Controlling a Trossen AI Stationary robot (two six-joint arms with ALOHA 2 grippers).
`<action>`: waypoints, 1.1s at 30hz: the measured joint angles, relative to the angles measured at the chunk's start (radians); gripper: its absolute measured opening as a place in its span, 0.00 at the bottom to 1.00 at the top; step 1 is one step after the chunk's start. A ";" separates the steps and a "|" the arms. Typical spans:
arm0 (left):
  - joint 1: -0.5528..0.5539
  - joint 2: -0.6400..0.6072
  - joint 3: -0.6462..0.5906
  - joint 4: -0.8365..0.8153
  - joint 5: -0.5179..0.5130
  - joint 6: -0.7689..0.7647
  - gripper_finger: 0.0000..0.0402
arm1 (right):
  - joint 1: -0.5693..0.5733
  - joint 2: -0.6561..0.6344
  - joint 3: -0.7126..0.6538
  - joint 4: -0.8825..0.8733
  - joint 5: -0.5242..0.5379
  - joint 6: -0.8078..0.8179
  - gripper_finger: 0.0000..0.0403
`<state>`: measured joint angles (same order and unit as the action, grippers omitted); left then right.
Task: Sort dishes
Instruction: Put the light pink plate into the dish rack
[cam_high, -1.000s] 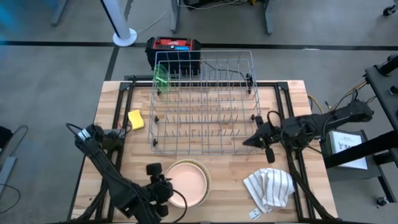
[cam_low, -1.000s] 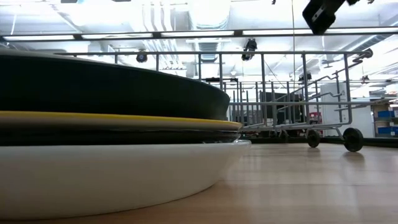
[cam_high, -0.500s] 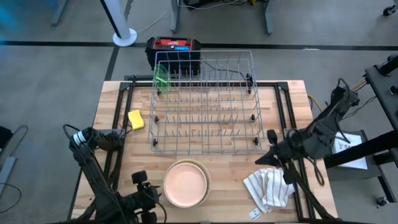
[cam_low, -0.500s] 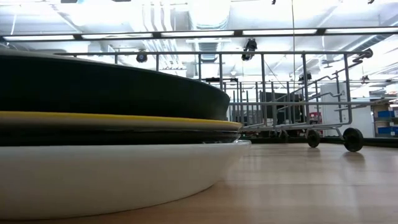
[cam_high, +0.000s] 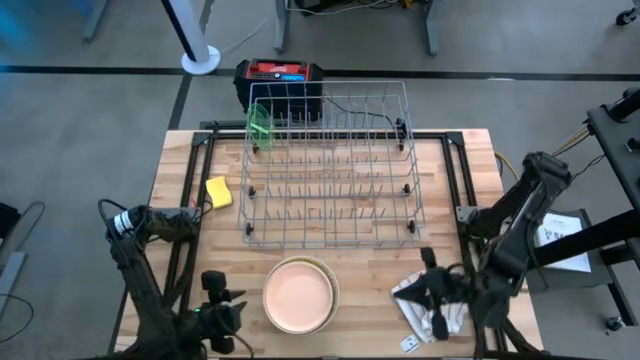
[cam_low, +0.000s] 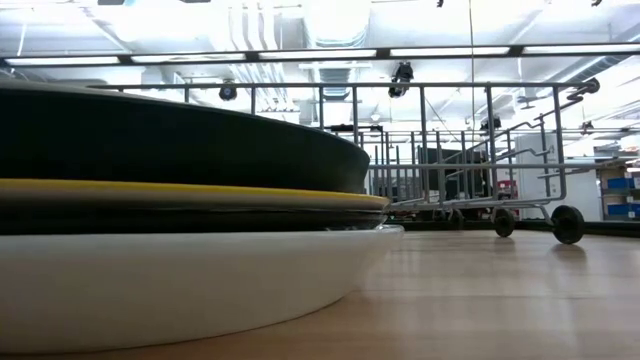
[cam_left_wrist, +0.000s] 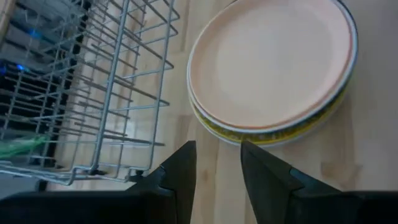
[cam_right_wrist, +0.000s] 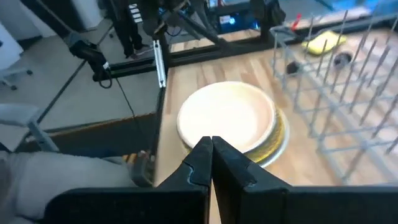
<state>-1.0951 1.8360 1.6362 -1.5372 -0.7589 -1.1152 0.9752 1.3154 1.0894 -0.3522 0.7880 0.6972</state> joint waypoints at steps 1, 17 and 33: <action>-0.011 -0.002 -0.006 0.000 -0.011 0.000 0.29 | 0.000 0.030 0.031 -0.006 0.004 0.023 0.00; -0.082 -0.023 -0.302 0.167 -0.145 -0.074 0.29 | -0.139 0.428 0.429 -0.063 -0.004 0.141 0.00; -0.091 -0.023 -0.494 0.452 -0.256 -0.041 0.29 | -0.291 0.570 0.528 -0.063 -0.139 0.276 0.00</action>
<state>-1.1858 1.8130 1.1419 -1.0851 -1.0147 -1.1564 0.6843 1.8850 1.6176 -0.4152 0.6492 0.9731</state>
